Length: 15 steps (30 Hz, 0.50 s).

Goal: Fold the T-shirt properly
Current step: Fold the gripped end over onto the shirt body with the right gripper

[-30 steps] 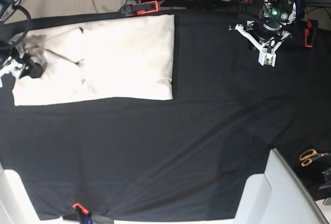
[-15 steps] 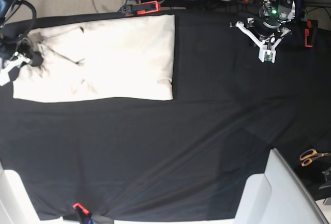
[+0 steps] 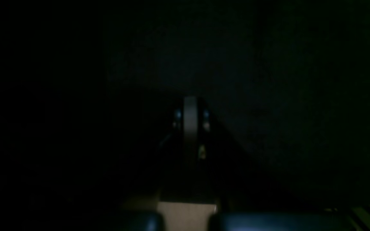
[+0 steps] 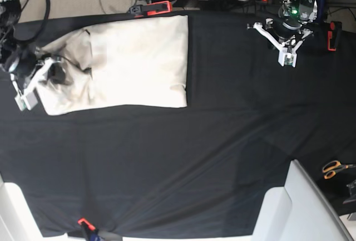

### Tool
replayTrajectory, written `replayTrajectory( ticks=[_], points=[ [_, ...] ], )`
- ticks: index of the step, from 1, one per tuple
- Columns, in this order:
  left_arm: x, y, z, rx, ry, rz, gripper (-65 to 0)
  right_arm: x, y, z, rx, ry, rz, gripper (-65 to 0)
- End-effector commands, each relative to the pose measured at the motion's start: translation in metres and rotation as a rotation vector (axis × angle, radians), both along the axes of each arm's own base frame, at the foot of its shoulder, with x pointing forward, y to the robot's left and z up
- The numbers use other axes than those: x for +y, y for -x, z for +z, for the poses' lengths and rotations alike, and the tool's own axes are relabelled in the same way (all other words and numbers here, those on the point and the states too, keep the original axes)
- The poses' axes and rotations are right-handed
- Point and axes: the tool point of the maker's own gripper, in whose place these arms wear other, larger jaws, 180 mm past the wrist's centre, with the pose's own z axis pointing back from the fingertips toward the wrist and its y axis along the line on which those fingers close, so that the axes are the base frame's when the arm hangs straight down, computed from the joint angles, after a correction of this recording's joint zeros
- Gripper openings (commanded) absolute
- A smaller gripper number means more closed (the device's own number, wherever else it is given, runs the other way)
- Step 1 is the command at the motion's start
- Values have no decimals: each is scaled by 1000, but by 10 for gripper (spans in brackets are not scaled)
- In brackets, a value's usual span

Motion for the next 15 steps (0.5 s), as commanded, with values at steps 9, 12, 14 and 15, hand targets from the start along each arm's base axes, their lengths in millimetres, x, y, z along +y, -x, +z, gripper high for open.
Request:
replayTrajectory(
  ticks=[9, 12, 14, 15],
  points=[
    [4, -6, 6, -21, -12, -4, -650, 51, 5, 27, 5, 265, 52, -645],
    [4, -6, 6, -20, -12, -4, -650, 70, 6, 32, -6, 281, 53, -645],
    [4, -6, 6, -20, -12, -4, -650, 83, 11, 29, 10, 301, 67, -645],
    [4, -6, 6, -20, -12, -4, -650, 91, 14, 27, 21, 304, 74, -645]
  ],
)
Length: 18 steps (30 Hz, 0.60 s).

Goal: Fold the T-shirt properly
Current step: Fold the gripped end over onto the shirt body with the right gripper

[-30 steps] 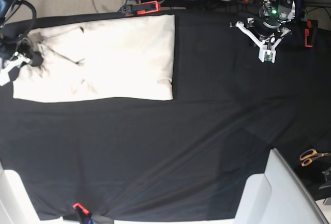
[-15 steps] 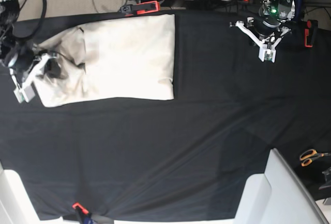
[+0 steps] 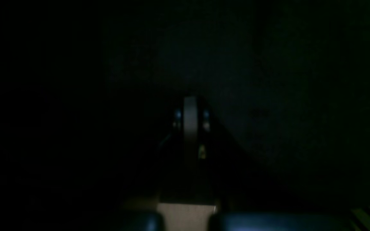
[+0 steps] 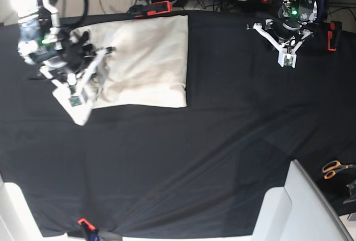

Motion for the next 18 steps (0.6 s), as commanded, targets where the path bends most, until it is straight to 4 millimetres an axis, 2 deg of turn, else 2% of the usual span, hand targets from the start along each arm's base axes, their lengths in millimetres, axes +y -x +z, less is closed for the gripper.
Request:
replayTrajectory(
  ticks=[1, 4, 9, 13, 18],
  points=[
    [4, -4, 6, -19, -12, -4, -650, 10, -3, 6, -23, -9, 13, -645],
    [4, -5, 6, -21, -12, -4, -650, 33, 2, 3, -19, -7, 42, -645],
    [4, -5, 6, -21, -12, -4, -650, 54, 3, 4, -38, 37, 27, -645],
    [4, -5, 6, -21, -12, -4, -650, 75, 0, 8, -54, 10, 18, -645],
    [4, -5, 6, -21, -12, -4, -650, 88, -6, -1, -11, -10, -48, -645]
  ],
)
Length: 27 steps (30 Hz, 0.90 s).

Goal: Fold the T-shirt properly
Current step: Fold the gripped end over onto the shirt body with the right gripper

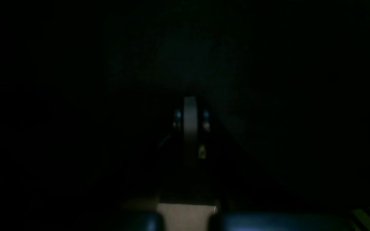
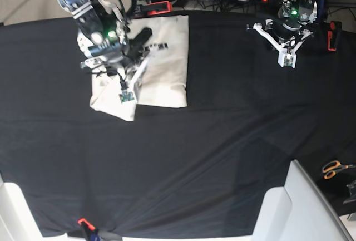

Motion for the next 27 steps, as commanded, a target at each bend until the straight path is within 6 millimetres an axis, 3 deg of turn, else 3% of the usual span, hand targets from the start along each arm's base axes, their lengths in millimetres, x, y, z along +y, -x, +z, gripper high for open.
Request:
replayTrajectory(
  ticks=[1, 6, 10, 20, 27],
  points=[
    [4, -5, 6, -20, -12, -4, -650, 3, -8, 5, -28, -15, -12, -645],
    [4, -2, 5, -15, -12, -4, -650, 10, -12, 1, -14, -27, -31, -645],
    [4, -1, 4, -13, -13, -4, -650, 3, -10, 1, 1, -34, -165, -645],
    [5, -2, 4, -13, -13, -3, -650, 16, 7, -1, 23, -48, -131, -645],
    [5, -1, 3, -10, -13, -2, -650, 16, 2, 1, 10, -48, -132, -645]
  ],
)
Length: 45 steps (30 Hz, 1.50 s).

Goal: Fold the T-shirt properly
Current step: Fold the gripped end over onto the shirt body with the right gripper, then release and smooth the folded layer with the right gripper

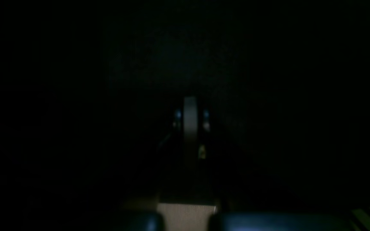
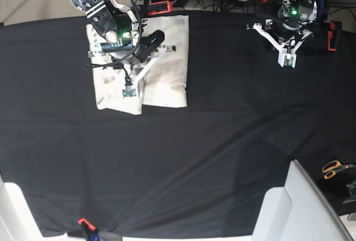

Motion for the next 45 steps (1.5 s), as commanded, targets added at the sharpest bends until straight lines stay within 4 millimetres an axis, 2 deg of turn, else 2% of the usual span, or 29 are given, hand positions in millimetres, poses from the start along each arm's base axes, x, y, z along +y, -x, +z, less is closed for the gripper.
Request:
replayTrajectory(
  ticks=[1, 5, 8, 9, 13, 15, 22, 28, 30, 32, 33, 36, 38, 40, 45],
  points=[
    [5, -2, 4, -9, -13, -2, -650, 5, -9, 10, -42, -19, -3, -644],
    [5, -2, 4, -9, -13, -2, -650, 6, -8, 10, -41, -24, -2, -642],
    [5, -2, 4, -9, -13, -2, -650, 16, -7, 11, -31, -46, -2, -624],
    [5, -2, 4, -9, -13, -2, -650, 17, -7, 11, -31, -49, -2, -594],
    [5, -2, 4, -9, -13, -2, -650, 38, -1, 12, 13, -159, 39, -371],
    [5, -2, 4, -9, -13, -2, -650, 47, 2, 14, 25, -198, 82, -305],
    [5, 1, 2, -3, -13, -2, -650, 66, -1, 23, 23, -282, 161, -297],
    [5, -1, 3, -6, -13, -1, -650, 88, -8, 50, -72, -336, 425, -311],
    [5, -1, 3, -8, -13, -1, -650, 78, -12, 64, -133, -318, 459, -345],
    [5, -1, 3, -8, -13, -1, -650, 61, -18, 81, -189, -296, 433, -413],
    [6, -1, 3, -6, -15, -2, -650, 51, -17, 83, -192, -282, 402, -464],
    [7, -1, 3, -7, -17, -1, -650, 18, -18, 69, -146, -237, 250, -650],
    [7, -3, 4, -10, -17, -1, -650, 1, -12, 57, -116, -219, 168, -629],
    [7, -3, 4, -10, -17, -1, -650, -17, -14, 50, -112, -201, 102, -644],
    [7, -3, 4, -12, -17, -1, -650, -38, -9, 13, -43, -150, 45, -644]
  ],
)
